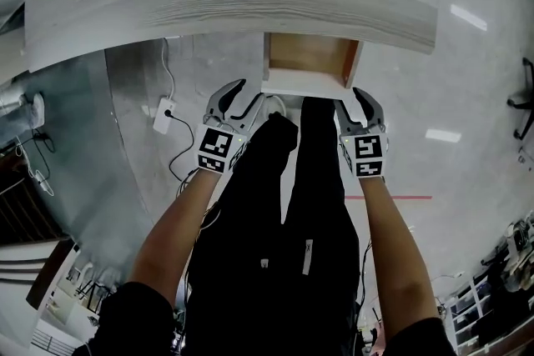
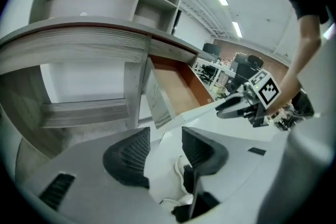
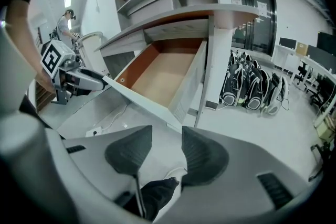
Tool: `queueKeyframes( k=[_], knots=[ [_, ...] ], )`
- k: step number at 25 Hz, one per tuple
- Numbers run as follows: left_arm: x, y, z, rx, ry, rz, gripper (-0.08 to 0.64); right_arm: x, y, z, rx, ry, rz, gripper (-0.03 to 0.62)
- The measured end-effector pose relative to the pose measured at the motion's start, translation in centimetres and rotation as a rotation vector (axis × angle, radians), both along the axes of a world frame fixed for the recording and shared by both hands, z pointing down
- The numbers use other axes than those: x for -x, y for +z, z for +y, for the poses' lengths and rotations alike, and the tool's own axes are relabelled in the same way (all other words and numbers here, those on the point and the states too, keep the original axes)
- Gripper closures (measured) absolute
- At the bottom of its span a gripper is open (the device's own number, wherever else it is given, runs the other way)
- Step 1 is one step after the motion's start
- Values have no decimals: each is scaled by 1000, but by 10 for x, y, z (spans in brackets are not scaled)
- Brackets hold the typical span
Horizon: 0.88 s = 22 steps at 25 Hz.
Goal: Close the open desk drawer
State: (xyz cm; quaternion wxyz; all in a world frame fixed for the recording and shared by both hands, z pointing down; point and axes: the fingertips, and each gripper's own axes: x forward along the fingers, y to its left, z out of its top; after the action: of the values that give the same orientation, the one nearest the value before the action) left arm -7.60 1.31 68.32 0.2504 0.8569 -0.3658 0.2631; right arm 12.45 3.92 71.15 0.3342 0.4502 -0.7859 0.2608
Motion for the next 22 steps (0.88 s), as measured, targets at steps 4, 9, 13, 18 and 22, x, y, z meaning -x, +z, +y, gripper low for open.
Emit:
queueKeyframes(
  k=[4,9,13,18,22],
  knots=[
    [-5,6,2,-53,95,-76,374,-1,-3,-6,-23,-24,13,418],
    [-26,15,-5,-134,156,-114,368,3,-1,-10,-70,-90,74,418],
    [-41,26,-4,-164,181,-149,367,1,3,-10,-71,-67,70,419],
    [-40,33,-7,-171,175,-152,367,6,6,-13,-81,-48,58,419],
    [-39,36,-12,-181,154,-152,367,7,13,-13,-80,-46,57,419]
  ],
)
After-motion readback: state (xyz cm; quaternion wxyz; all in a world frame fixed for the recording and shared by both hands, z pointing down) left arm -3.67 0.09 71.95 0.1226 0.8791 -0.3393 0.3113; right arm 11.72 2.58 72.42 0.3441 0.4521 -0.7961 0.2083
